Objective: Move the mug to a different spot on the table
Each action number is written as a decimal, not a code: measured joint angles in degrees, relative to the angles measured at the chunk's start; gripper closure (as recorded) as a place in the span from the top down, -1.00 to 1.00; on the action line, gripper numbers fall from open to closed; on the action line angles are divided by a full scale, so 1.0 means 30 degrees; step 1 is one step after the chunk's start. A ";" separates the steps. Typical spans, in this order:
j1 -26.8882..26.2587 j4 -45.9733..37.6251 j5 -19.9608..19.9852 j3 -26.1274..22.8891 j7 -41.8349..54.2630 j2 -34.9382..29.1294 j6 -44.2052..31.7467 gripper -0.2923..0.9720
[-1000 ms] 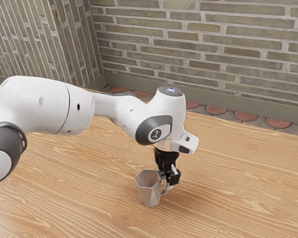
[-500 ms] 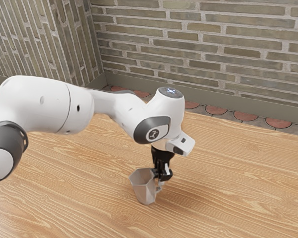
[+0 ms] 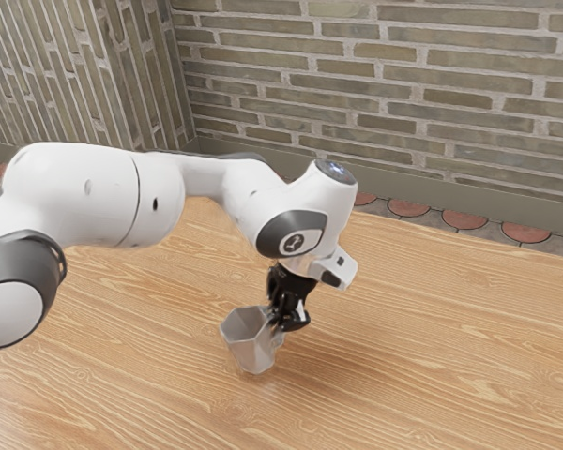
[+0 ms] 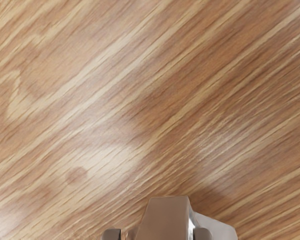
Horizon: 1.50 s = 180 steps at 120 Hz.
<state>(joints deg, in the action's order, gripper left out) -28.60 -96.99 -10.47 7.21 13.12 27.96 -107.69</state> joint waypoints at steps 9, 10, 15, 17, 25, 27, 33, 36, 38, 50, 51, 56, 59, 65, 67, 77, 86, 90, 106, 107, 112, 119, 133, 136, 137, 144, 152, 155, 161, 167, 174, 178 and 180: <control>0.0542 0.1297 -0.0034 -0.0229 -0.0564 0.0613 0.0752 -0.45; 0.0631 0.1444 -0.0036 -0.0255 -0.0626 0.0681 0.0840 -0.45; 0.1190 0.1991 -0.0045 -0.0476 -0.0934 0.0950 0.1276 -0.47; 0.1389 0.2187 -0.0051 -0.0551 -0.1052 0.1062 0.1447 -0.48; 0.1997 0.3475 -0.0117 -0.0736 -0.1495 0.1814 0.2312 -0.49; 0.2173 0.3741 -0.0136 -0.0818 -0.1598 0.1986 0.2509 -0.49; 0.2967 0.4749 -0.0361 -0.1464 -0.1903 0.2576 0.3152 -0.50; 0.3289 0.5376 -0.0464 -0.1651 -0.2051 0.2916 0.3506 -0.50; 0.3500 0.5809 -0.0523 -0.1743 -0.2147 0.3146 0.3752 -0.51; 0.4708 0.7753 -0.1048 -0.2274 -0.2690 0.4160 0.5267 -0.54; 0.4799 0.7869 -0.1088 -0.2298 -0.2734 0.4223 0.5388 -0.54; 0.5279 0.8329 -0.1276 -0.2466 -0.2941 0.4458 0.5926 -0.54; 0.5602 0.8562 -0.1396 -0.2610 -0.3060 0.4582 0.6204 -0.55; 0.6297 0.9000 -0.1629 -0.2973 -0.3282 0.4871 0.6700 -0.55; 0.6570 0.9145 -0.1734 -0.3191 -0.3355 0.4973 0.6855 -0.55; 0.7818 0.9913 -0.2273 -0.4326 -0.3725 0.5484 0.7472 -0.55; 0.8446 1.0476 -0.2549 -0.4769 -0.4025 0.5985 0.7846 -0.55; 0.8691 1.0572 -0.2627 -0.4945 -0.4160 0.6093 0.7973 -0.55; 0.9230 1.0655 -0.2778 -0.5144 -0.4652 0.6239 0.8328 -0.56; 0.9247 1.0657 -0.2777 -0.5148 -0.4686 0.6245 0.8344 -0.56; 0.9341 1.0649 -0.2765 -0.5156 -0.4852 0.6275 0.8430 -0.56; 0.9408 1.0645 -0.2741 -0.5166 -0.5089 0.6363 0.8665 -0.55; 0.9439 1.0630 -0.2569 -0.5191 -0.5548 0.6623 0.9088 -0.55; 0.9442 1.0631 -0.2511 -0.5192 -0.5637 0.6669 0.9158 -0.55; 0.9440 1.0629 -0.2488 -0.5192 -0.5667 0.6684 0.9178 -0.55; 0.9426 1.0629 -0.2343 -0.5193 -0.5861 0.6758 0.9302 -0.55; 0.9421 1.0639 -0.2247 -0.5193 -0.6083 0.6884 0.9402 -0.55; 0.9421 1.0648 -0.2223 -0.5204 -0.6161 0.6950 0.9423 -0.54; 0.9424 1.0662 -0.2183 -0.5240 -0.6307 0.7055 0.9445 -0.52; 0.9434 1.0679 -0.2148 -0.5352 -0.6443 0.7151 0.9433 -0.49; 0.9441 1.0808 -0.2108 -0.5416 -0.6587 0.7230 0.9377 -0.45; 0.9443 1.0866 -0.2088 -0.5441 -0.6659 0.7252 0.9293 -0.39; 0.9444 1.0885 -0.2079 -0.5451 -0.6692 0.7264 0.9242 -0.36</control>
<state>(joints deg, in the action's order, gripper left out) -0.27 -64.33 -16.71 -9.15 -6.96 49.75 -79.96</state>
